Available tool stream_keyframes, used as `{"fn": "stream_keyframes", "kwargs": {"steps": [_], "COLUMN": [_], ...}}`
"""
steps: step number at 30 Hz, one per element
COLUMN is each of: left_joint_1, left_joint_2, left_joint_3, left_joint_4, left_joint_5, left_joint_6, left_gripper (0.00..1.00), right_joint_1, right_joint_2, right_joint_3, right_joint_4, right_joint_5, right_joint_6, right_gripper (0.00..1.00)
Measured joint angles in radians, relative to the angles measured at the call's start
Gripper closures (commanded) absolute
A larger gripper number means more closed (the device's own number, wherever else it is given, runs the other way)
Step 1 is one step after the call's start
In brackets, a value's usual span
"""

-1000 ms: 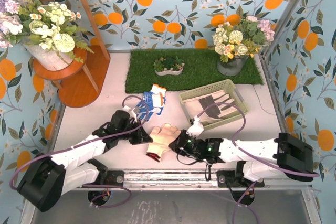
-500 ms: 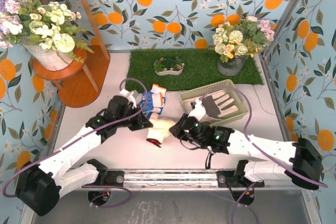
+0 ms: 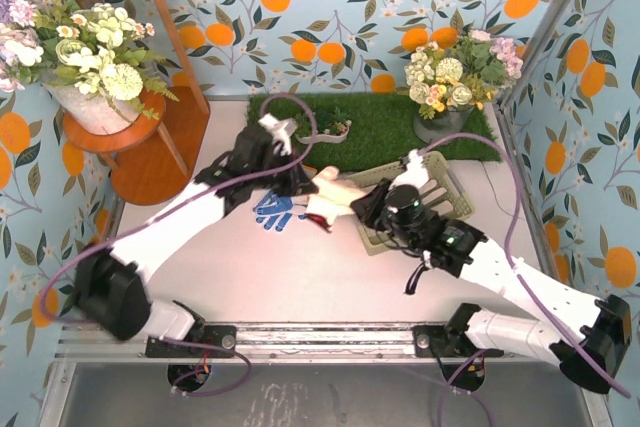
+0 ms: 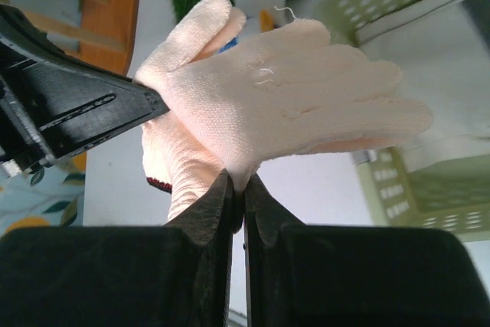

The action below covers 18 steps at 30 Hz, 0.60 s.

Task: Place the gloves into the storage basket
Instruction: Pick up the glove from the center of the board, then place the glove in the bin.

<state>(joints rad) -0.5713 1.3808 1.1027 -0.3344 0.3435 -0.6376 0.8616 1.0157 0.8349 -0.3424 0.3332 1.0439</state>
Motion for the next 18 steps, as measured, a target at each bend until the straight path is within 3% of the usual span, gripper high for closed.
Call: {"fn": "stream_keyframes", "kwargs": {"steps": [18], "left_joint_1": [-0.129], "left_joint_2": [0.668], "left_joint_3": [0.571], "left_joint_4": [0.146], "left_joint_5": [0.151], "left_joint_6": [0.105], "left_gripper": [1.0], "right_joint_1": [-0.521], "right_joint_2": [-0.104], "right_joint_3": [-0.019], "right_joint_4": [-0.118], "right_joint_5": [-0.136], "right_joint_6": [-0.148], "right_gripper": [1.0]}}
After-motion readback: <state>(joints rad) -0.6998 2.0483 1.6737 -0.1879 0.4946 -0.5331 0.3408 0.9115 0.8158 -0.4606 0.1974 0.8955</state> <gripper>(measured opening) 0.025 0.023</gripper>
